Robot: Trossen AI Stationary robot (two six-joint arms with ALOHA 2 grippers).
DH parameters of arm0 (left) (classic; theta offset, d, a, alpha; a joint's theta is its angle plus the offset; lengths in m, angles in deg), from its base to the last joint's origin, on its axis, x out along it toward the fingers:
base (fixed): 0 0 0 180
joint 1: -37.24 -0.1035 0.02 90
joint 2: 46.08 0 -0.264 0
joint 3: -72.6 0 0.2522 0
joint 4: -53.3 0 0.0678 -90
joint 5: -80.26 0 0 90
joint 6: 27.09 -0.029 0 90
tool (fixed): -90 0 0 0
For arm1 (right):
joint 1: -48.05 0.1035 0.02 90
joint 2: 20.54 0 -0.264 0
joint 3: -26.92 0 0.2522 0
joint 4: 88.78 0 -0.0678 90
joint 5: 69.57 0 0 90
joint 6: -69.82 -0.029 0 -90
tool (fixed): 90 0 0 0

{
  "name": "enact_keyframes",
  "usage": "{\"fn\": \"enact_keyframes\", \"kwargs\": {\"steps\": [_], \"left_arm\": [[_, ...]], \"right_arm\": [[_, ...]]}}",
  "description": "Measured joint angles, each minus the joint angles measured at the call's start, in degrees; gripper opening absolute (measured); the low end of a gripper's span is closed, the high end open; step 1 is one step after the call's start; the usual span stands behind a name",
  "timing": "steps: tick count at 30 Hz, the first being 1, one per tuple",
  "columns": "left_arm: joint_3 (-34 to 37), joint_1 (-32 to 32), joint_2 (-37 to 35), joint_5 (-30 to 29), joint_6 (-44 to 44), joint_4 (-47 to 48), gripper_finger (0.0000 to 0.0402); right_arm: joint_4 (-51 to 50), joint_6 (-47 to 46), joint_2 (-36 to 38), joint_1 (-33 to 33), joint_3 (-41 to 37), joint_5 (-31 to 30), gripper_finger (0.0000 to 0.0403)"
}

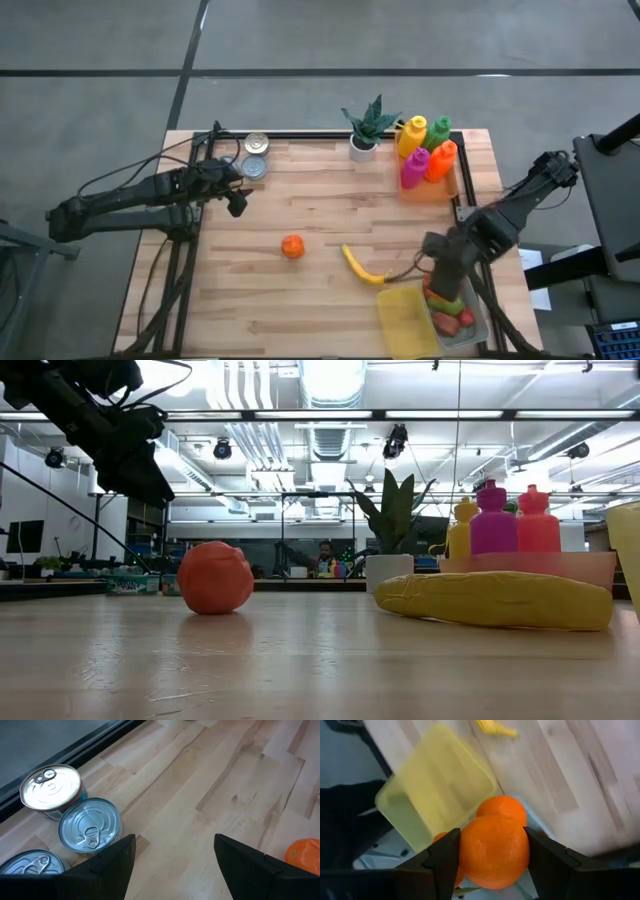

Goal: Pick & Place Food Item
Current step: Put the tangerine into the gray bin

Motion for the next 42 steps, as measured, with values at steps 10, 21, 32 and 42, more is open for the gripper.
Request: {"fn": "enact_keyframes", "kwargs": {"steps": [10, 21, 32, 42], "left_arm": [[0.0, 0.0, 0.0, 0.0, 0.0, 0.0, 0.0275], [0.0, 0.0, 0.0, 0.0, 0.0, 0.0, 0.0275], [0.0, 0.0, 0.0, 0.0, 0.0, 0.0, 0.0275], [0.0, 0.0, 0.0, 0.0, 0.0, 0.0, 0.0275]], "right_arm": [[-0.7, -19.0, -0.5, 15.2, -3.8, -5.3, 0.0195], [2.8, -27.6, -0.5, 22.4, -9.0, -6.2, 0.0195], [2.7, -25.8, -3.5, 26.8, -11.8, -3.8, 0.0195], [2.9, -20.7, -9.8, 27.0, -12.3, -3.7, 0.0195]]}}
